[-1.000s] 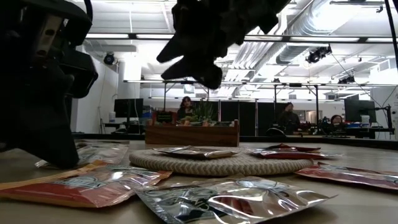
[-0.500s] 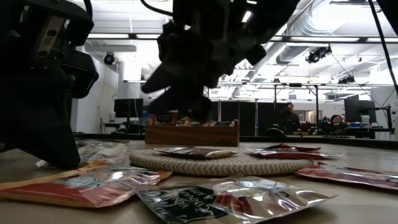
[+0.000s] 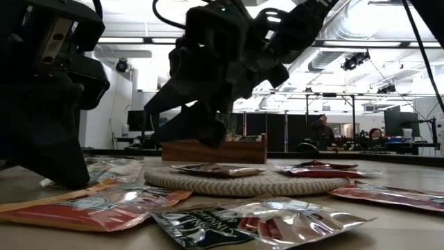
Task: Pick & Place Tea
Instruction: Put the light brown tea bag into the right section of the wooden organizer
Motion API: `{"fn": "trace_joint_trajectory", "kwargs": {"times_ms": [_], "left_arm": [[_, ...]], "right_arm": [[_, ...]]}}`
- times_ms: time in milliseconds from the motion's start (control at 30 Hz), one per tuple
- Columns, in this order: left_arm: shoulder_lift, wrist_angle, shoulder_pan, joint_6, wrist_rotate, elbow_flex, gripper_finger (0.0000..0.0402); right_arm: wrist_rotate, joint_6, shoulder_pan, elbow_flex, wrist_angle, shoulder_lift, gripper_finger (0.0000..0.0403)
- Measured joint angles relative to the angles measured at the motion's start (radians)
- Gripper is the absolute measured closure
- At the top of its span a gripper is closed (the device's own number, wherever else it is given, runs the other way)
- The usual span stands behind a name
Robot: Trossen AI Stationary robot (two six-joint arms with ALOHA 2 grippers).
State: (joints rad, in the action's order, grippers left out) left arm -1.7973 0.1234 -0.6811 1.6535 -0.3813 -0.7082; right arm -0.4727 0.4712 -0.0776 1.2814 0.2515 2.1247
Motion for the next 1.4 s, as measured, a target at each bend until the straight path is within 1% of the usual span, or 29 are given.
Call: {"fn": "trace_joint_trajectory", "kwargs": {"times_ms": [167,300,400,667,1167,1300,1400], "left_arm": [[0.000,0.001,0.000,-0.001,-0.001,0.000,0.0401],[0.000,0.002,0.000,-0.002,-0.002,0.000,0.0402],[0.000,0.003,0.000,-0.003,-0.002,0.000,0.0402],[-0.001,0.005,0.000,-0.006,-0.009,0.001,0.0401],[-0.001,0.006,0.000,-0.006,-0.014,0.001,0.0401],[-0.001,0.006,0.000,-0.006,-0.016,0.001,0.0401],[-0.001,0.006,0.000,-0.006,-0.019,0.001,0.0401]], "right_arm": [[0.036,-0.002,0.001,0.074,-0.031,0.047,0.0190],[0.037,-0.032,0.001,0.157,-0.156,0.097,0.0189],[0.035,-0.053,0.001,0.184,-0.188,0.109,0.0189],[0.011,-0.057,0.006,0.177,-0.217,0.114,0.0189],[-0.029,-0.026,-0.002,0.179,-0.160,0.142,0.0190],[-0.035,-0.028,-0.014,0.179,-0.160,0.142,0.0200],[-0.034,-0.043,-0.025,0.178,-0.160,0.143,0.0219]]}}
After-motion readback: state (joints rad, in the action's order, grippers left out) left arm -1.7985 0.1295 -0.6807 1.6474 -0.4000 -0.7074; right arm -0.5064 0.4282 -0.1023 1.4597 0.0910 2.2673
